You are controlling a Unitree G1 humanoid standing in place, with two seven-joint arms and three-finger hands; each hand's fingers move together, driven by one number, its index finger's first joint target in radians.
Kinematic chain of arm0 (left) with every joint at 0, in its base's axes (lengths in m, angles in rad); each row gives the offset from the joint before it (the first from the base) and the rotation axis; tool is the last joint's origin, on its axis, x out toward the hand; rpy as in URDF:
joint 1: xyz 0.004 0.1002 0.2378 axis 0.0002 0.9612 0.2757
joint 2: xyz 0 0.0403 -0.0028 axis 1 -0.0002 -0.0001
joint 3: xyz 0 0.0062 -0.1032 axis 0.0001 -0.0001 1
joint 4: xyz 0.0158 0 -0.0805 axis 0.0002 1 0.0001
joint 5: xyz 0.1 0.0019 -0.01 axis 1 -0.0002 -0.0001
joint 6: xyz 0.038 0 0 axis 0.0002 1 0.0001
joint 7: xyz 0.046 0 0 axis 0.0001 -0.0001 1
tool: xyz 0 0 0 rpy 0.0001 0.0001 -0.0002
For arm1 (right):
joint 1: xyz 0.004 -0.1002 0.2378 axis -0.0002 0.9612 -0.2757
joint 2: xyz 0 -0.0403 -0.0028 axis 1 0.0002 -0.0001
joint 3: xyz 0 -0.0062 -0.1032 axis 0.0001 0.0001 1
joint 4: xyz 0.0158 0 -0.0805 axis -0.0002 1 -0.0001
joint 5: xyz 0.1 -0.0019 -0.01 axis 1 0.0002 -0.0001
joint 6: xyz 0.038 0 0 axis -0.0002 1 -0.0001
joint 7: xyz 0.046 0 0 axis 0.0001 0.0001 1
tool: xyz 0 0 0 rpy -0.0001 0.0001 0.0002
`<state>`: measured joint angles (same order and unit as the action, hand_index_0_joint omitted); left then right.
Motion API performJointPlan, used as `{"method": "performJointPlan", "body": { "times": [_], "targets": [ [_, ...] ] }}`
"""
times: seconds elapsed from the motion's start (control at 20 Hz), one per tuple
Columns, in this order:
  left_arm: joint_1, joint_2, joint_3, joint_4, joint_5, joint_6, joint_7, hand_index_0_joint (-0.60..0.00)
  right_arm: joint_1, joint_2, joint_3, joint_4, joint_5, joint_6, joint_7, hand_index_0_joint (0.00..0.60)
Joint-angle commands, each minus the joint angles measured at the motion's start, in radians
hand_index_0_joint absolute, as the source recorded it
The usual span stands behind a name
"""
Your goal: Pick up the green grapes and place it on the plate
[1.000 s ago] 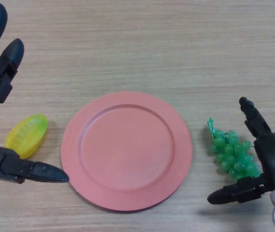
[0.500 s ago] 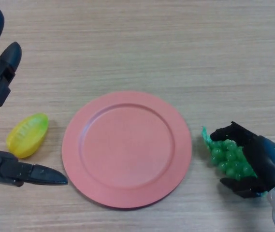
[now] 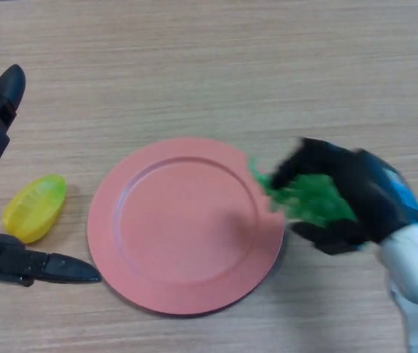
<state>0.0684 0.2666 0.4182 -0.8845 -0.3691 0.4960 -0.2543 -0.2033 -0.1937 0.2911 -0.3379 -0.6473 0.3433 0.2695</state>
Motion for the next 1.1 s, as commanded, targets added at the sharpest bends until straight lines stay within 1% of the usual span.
{"method": "performJointPlan", "body": {
  "times": [0.05,0.1,0.15,0.2,0.3,0.35,0.45,0.5,0.55,0.6,0.7,0.8,0.85,0.9,0.95,1.0,1.05,1.1],
  "targets": [
    [-0.022,0.029,0.084,-0.028,-0.018,-0.154,0.003,0.000,-0.114,0.003,0.052,-0.072,-0.039,0.027,-0.028,0.600],
    [-0.023,0.033,0.099,-0.024,-0.029,-0.153,0.007,0.000,-0.168,0.003,0.118,-0.068,-0.021,0.094,-0.037,0.600],
    [-0.022,0.032,0.106,-0.022,-0.035,-0.156,0.010,0.000,-0.199,0.004,0.150,-0.062,-0.009,0.119,-0.052,0.600],
    [-0.019,0.029,0.115,-0.016,-0.040,-0.167,0.015,0.000,-0.257,0.004,0.203,-0.050,0.033,0.154,-0.094,0.600],
    [-0.013,0.027,0.132,-0.009,-0.053,-0.172,0.023,0.000,-0.320,0.004,0.267,-0.054,0.122,0.227,-0.160,0.600],
    [-0.013,0.027,0.134,-0.004,-0.047,-0.178,0.028,0.000,-0.339,0.004,0.282,-0.062,0.160,0.263,-0.181,0.600],
    [-0.011,0.028,0.135,0.002,-0.040,-0.182,0.033,0.000,-0.360,0.004,0.297,-0.067,0.198,0.295,-0.205,0.400],
    [-0.010,0.030,0.135,0.005,-0.036,-0.180,0.033,0.000,-0.373,0.004,0.304,-0.067,0.225,0.309,-0.224,0.250],
    [-0.009,0.032,0.135,0.007,-0.032,-0.178,0.032,0.000,-0.385,0.004,0.309,-0.065,0.249,0.320,-0.241,0.150],
    [-0.008,0.034,0.134,0.013,-0.022,-0.174,0.029,0.000,-0.402,0.004,0.311,-0.059,0.303,0.338,-0.283,0.007],
    [-0.008,0.037,0.132,0.010,-0.020,-0.163,0.023,0.000,-0.397,0.004,0.283,-0.067,0.324,0.335,-0.292,0.000],
    [-0.017,0.037,0.123,0.009,-0.017,-0.157,0.027,0.000,-0.368,0.004,0.240,-0.092,0.293,0.330,-0.263,0.000],
    [-0.019,0.037,0.120,0.007,-0.015,-0.155,0.030,0.000,-0.351,0.004,0.218,-0.114,0.297,0.339,-0.253,0.000],
    [-0.020,0.038,0.114,0.002,-0.012,-0.150,0.032,0.000,-0.315,0.004,0.177,-0.169,0.301,0.354,-0.229,0.000],
    [-0.022,0.040,0.112,0.003,-0.010,-0.148,0.032,0.000,-0.295,0.004,0.155,-0.200,0.292,0.361,-0.207,0.000],
    [-0.027,0.041,0.106,0.006,-0.006,-0.151,0.030,0.000,-0.256,0.004,0.100,-0.276,0.296,0.385,-0.172,0.000],
    [-0.028,0.042,0.106,0.007,-0.007,-0.150,0.028,0.000,-0.237,0.004,0.075,-0.307,0.298,0.390,-0.153,0.000],
    [-0.033,0.048,0.104,0.009,-0.007,-0.148,0.024,0.000,-0.201,0.004,0.013,-0.379,0.324,0.407,-0.119,0.000]
  ]
}}
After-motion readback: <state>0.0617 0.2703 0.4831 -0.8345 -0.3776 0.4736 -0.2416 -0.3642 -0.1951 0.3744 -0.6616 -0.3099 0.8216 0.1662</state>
